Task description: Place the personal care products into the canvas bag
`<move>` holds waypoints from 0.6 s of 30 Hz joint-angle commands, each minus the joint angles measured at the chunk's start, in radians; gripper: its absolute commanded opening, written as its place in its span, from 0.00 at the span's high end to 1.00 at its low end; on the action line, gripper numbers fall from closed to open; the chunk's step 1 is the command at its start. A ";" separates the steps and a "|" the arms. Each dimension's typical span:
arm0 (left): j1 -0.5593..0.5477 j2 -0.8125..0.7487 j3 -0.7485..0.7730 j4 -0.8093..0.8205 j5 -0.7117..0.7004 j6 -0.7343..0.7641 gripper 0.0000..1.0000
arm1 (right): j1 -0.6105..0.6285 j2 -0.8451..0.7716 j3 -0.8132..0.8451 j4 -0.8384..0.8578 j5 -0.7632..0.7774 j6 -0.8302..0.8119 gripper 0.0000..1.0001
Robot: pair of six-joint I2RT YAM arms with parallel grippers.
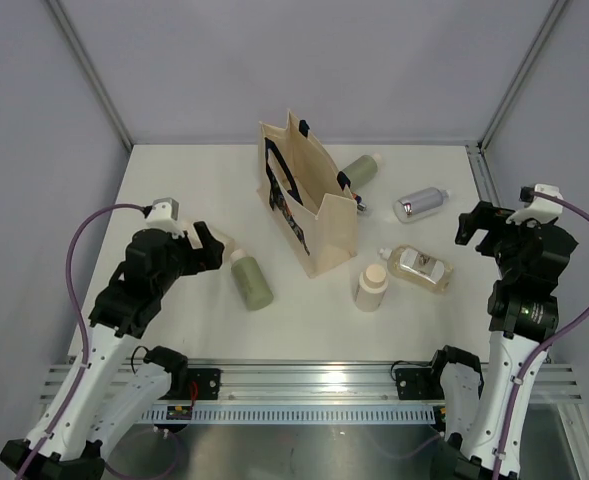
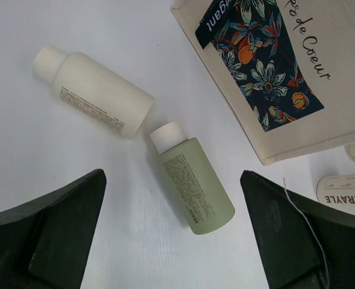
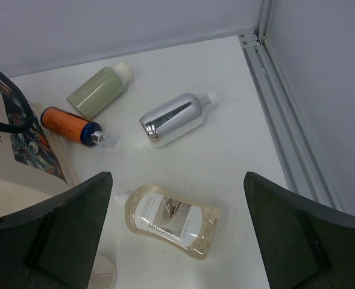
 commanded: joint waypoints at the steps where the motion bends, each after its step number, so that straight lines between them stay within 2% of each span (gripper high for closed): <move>1: 0.004 0.023 0.005 0.035 0.007 -0.069 0.01 | -0.004 -0.006 0.034 -0.025 -0.024 -0.017 0.01; 2: 0.006 0.051 0.012 0.036 0.024 -0.107 0.01 | -0.004 0.001 0.039 -0.045 -0.189 -0.085 0.01; 3: 0.008 0.065 0.017 0.040 0.028 -0.127 0.01 | -0.004 0.011 0.045 -0.136 -0.294 -0.273 0.01; 4: 0.011 0.080 0.020 0.037 0.030 -0.149 0.01 | -0.004 0.037 0.045 -0.169 -0.399 -0.363 0.00; 5: 0.018 0.098 0.023 0.038 0.033 -0.172 0.01 | -0.004 0.048 0.036 -0.190 -0.557 -0.409 0.00; 8: 0.093 0.178 0.043 0.020 0.047 -0.283 0.01 | -0.004 0.088 -0.009 -0.189 -0.740 -0.474 0.00; 12: 0.248 0.305 0.066 -0.003 0.169 -0.408 0.01 | -0.004 0.116 -0.089 0.011 -0.799 -0.370 0.01; 14: 0.290 0.394 0.081 0.004 0.202 -0.451 0.02 | -0.004 0.116 -0.130 0.064 -0.828 -0.336 0.00; 18: 0.308 0.581 0.179 -0.034 0.130 -0.457 0.02 | -0.004 0.071 -0.199 0.109 -0.844 -0.338 0.00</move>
